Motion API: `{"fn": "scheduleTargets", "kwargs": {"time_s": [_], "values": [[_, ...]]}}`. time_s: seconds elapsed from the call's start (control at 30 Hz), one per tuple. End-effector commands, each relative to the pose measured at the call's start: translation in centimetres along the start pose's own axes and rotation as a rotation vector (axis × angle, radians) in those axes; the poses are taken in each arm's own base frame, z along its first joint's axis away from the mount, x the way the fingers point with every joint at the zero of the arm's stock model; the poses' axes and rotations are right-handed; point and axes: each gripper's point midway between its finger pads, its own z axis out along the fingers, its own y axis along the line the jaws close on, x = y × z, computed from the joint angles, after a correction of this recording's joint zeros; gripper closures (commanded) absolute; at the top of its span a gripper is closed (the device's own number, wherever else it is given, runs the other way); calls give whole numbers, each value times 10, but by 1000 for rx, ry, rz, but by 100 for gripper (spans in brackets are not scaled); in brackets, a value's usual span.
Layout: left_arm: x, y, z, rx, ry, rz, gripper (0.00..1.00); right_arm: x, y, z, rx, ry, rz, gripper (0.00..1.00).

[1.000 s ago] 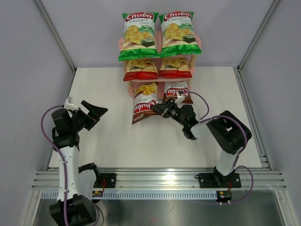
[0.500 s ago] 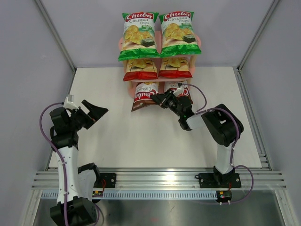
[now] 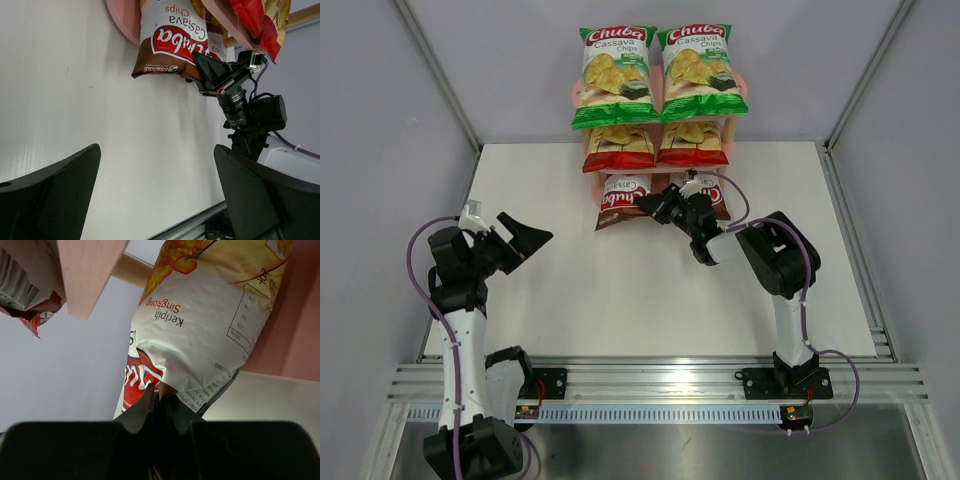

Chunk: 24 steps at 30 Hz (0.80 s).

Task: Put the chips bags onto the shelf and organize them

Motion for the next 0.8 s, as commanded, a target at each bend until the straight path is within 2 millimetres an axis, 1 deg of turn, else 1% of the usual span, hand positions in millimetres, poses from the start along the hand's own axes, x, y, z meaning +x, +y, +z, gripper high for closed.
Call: {"fn": "scheduleTargets", "kwargs": {"time_s": [0.0, 0.03, 0.17, 0.3, 0.4, 0.43, 0.5, 0.7, 0.77], "values": [[-6, -18, -4, 57, -1, 52, 1, -18, 16, 13, -52, -27, -20, 85], [-5, -19, -4, 60, 2, 54, 1, -16, 11, 16, -21, -12, -11, 82], [-4, -19, -4, 60, 7, 54, 1, -14, 0, 22, 31, 10, 5, 80], [-3, -21, -5, 60, 10, 67, 1, -15, -2, 19, 37, -12, 39, 77], [-3, -22, -4, 62, 14, 68, 1, -13, -9, 15, 59, -22, 86, 75], [-3, -22, -4, 61, 14, 66, 1, -15, -9, 14, 57, -37, 113, 73], [-3, -23, -4, 64, 14, 69, 1, -15, -14, 12, 81, -55, 146, 72], [-2, -26, -4, 73, 21, 75, 1, -19, -25, 8, 135, -95, 191, 72], [-2, -27, -4, 76, 23, 78, 1, -17, -28, 7, 154, -91, 194, 72]]}}
